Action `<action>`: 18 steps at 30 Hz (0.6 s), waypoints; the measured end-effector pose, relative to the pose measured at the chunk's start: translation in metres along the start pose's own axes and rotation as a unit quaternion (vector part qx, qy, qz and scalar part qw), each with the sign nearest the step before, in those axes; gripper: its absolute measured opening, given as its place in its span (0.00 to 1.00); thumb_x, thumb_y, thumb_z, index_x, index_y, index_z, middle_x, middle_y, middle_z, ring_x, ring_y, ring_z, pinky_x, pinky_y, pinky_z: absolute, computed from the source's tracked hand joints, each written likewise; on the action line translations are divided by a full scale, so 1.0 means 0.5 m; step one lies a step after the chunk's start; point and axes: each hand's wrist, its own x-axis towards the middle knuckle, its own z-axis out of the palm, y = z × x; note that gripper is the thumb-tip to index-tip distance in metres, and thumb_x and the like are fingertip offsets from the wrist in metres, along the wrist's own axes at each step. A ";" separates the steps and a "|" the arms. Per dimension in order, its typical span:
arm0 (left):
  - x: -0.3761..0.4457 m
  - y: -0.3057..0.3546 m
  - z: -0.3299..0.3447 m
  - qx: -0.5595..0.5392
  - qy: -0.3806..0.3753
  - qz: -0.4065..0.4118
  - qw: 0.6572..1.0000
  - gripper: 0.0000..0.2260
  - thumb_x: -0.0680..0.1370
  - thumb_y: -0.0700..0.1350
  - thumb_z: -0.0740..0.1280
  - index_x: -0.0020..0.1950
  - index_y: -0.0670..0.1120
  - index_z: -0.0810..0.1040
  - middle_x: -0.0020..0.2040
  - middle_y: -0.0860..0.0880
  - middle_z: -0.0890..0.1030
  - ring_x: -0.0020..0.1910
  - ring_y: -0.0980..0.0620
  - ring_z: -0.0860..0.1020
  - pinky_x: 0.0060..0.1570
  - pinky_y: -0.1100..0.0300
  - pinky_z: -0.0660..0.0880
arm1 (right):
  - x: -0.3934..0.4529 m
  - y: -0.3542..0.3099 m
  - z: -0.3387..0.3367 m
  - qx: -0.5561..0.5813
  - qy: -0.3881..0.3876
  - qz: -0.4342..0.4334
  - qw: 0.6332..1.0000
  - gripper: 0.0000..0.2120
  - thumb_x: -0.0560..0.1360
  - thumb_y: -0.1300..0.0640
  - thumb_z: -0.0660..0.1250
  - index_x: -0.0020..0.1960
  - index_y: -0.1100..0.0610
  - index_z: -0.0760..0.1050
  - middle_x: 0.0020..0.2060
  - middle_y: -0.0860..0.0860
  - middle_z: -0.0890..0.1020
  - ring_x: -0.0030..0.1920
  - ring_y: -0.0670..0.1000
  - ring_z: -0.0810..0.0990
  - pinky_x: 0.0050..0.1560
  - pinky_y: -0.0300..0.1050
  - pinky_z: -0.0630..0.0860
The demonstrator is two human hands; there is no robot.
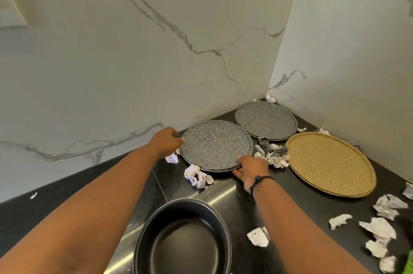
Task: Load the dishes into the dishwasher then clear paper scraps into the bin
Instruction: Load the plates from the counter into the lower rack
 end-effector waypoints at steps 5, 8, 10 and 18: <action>-0.009 0.006 -0.008 -0.055 0.012 -0.003 0.998 0.19 0.77 0.48 0.68 0.65 0.41 0.72 0.62 0.42 0.75 0.57 0.43 0.76 0.58 0.50 0.74 | -0.020 0.007 -0.015 0.019 0.011 -0.012 1.000 0.13 0.74 0.68 0.68 0.58 0.65 0.73 0.54 0.60 0.77 0.50 0.57 0.79 0.34 0.44 0.79; -0.031 0.015 -0.024 -0.064 0.021 -0.002 0.998 0.21 0.78 0.47 0.67 0.67 0.40 0.71 0.64 0.42 0.74 0.60 0.42 0.75 0.60 0.51 0.73 | -0.052 0.004 -0.037 0.031 0.002 -0.030 0.999 0.09 0.75 0.69 0.67 0.54 0.64 0.72 0.44 0.58 0.76 0.43 0.54 0.78 0.34 0.44 0.78; -0.050 0.024 -0.039 -0.090 0.026 0.003 0.996 0.16 0.78 0.47 0.67 0.63 0.40 0.75 0.59 0.42 0.76 0.56 0.42 0.76 0.54 0.52 0.74 | -0.084 -0.002 -0.056 0.039 -0.004 -0.047 0.998 0.08 0.75 0.69 0.67 0.53 0.64 0.71 0.44 0.58 0.76 0.43 0.55 0.78 0.35 0.45 0.78; -0.159 0.101 -0.089 -0.319 0.013 -0.023 0.947 0.10 0.79 0.46 0.66 0.41 0.42 0.74 0.42 0.42 0.76 0.39 0.47 0.75 0.48 0.52 0.74 | -0.257 -0.047 -0.163 0.047 -0.038 -0.156 0.986 0.06 0.76 0.69 0.65 0.52 0.65 0.74 0.47 0.59 0.82 0.46 0.56 0.82 0.45 0.49 0.80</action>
